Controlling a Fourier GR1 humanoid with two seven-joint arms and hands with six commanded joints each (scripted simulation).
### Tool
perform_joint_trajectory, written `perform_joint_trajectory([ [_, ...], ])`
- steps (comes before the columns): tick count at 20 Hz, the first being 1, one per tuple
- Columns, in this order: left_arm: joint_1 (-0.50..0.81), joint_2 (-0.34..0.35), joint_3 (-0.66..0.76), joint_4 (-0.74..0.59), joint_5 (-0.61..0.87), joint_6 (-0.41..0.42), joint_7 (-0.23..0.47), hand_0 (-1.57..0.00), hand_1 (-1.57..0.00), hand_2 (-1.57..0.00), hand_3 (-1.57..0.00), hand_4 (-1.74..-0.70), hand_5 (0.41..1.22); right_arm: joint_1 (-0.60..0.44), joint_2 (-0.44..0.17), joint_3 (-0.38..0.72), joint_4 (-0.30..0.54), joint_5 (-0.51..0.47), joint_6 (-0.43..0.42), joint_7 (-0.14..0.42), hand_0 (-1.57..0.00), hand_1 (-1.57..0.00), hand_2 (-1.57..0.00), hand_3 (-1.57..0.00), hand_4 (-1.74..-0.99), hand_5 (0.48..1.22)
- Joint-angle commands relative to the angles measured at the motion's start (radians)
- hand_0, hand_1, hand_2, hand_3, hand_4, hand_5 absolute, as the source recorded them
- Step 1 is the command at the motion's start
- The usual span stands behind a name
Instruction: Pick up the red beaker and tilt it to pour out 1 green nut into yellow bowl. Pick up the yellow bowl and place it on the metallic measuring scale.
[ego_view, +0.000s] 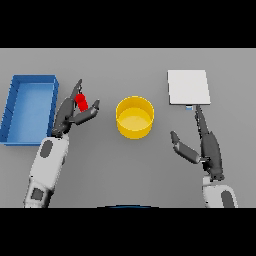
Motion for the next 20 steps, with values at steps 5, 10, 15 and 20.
perform_joint_trajectory([
  [5, -0.040, -0.026, 0.033, 0.069, 0.025, 0.016, -0.061, 0.00, -0.03, -0.07, -0.03, -1.38, 0.724, -0.022, -0.002, -0.002, 0.010, 0.003, -0.002, 0.009, 0.00, 0.00, 0.00, 0.00, -1.259, 0.642],
  [10, -0.081, -0.035, 0.055, 0.116, 0.020, 0.060, -0.043, -0.84, -0.87, -0.90, -0.84, -1.54, 0.997, -0.014, 0.000, -0.007, 0.007, 0.009, -0.015, 0.013, 0.00, 0.00, 0.00, 0.00, -1.256, 0.646],
  [15, -0.086, -0.039, 0.024, 0.126, -0.006, 0.057, -0.071, -1.33, -1.34, -1.35, -1.27, -1.52, 1.148, 0.000, 0.005, -0.003, 0.007, 0.001, -0.008, -0.005, 0.00, 0.00, 0.00, 0.00, -1.259, 0.646],
  [20, -0.082, -0.050, 0.041, 0.078, 0.037, 0.093, -0.070, -1.49, -1.50, -1.50, -1.47, -1.64, 1.132, 0.011, -0.003, -0.008, 0.001, -0.006, -0.002, -0.022, 0.00, 0.00, 0.00, 0.00, -1.262, 0.646],
])
